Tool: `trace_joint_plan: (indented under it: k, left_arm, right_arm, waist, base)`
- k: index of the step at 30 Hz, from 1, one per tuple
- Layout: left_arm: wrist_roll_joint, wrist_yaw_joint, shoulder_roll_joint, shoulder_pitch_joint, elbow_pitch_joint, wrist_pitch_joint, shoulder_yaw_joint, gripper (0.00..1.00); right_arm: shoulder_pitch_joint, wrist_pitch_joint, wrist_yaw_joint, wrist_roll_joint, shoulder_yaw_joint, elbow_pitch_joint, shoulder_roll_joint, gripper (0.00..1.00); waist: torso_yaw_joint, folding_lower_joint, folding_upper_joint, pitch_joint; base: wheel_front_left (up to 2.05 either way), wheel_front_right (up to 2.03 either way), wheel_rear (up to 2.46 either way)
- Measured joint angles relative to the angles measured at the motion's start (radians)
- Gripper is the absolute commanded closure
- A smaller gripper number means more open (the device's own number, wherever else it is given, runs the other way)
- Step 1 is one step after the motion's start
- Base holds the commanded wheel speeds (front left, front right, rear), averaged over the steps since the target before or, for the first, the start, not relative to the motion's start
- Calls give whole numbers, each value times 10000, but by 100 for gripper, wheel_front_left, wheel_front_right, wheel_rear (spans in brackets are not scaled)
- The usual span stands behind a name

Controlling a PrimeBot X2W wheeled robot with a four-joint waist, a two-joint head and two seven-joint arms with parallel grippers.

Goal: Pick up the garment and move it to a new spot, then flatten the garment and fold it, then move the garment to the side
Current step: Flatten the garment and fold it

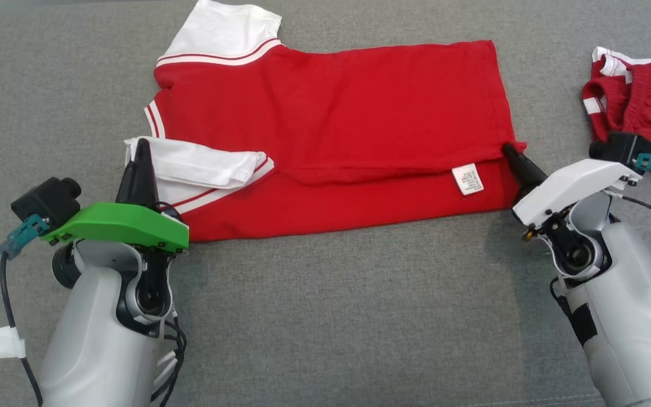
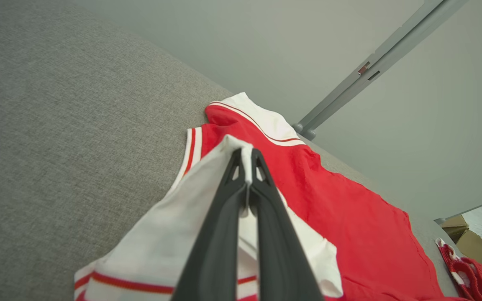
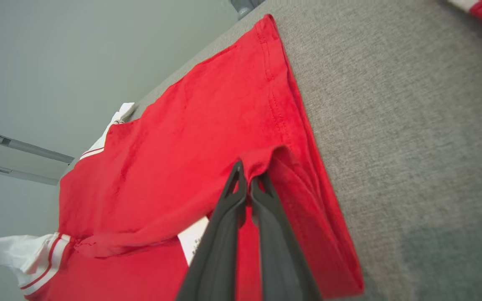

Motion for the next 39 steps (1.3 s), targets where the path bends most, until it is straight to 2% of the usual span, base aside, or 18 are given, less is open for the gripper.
trace_joint_plan:
  k: [1, 2, 11, 15, 20, 25, 39]
  left_arm:
    - [-42, 0, 0, -78, 121, -50, 13, 15]
    - [-125, 2, -4, -140, 236, -84, 40, 0]
    - [-606, -25, -44, -541, 581, -529, 94, 0]
    - [-861, -418, -58, -543, 462, -702, 98, 0]
    - [-968, -623, -63, -128, 424, -790, 159, 0]
    - [-1057, -708, -65, 1210, 583, -792, 267, 0]
    - [-2382, -639, -38, 2251, 882, -600, -117, 0]
  right_arm:
    - [-85, -38, -35, 88, -104, 38, 35, 0]
    - [-190, -102, -31, 203, -217, 88, 84, 0]
    - [-686, -1264, 88, 617, -903, 205, 173, 0]
    - [-661, -1783, 299, 614, -899, 190, 161, 0]
    - [-184, -2261, 424, 320, -727, 138, 113, 0]
    - [836, -2897, 504, -247, -328, 157, 50, 0]
    - [1516, -3423, 560, -410, 313, 192, 236, 0]
  waist:
    - [-8, 0, 0, 53]
    - [-12, 0, 0, 101]
    - [58, 0, 0, 229]
    - [125, 0, 0, 177]
    - [190, 0, 0, 39]
    - [274, 0, 0, -254]
    - [51, 0, 0, -513]
  base:
    - [0, 0, 0]
    - [0, 0, 0]
    - [0, 0, 0]
    - [0, 0, 0]
    - [0, 0, 0]
    - [0, 0, 0]
    - [0, 0, 0]
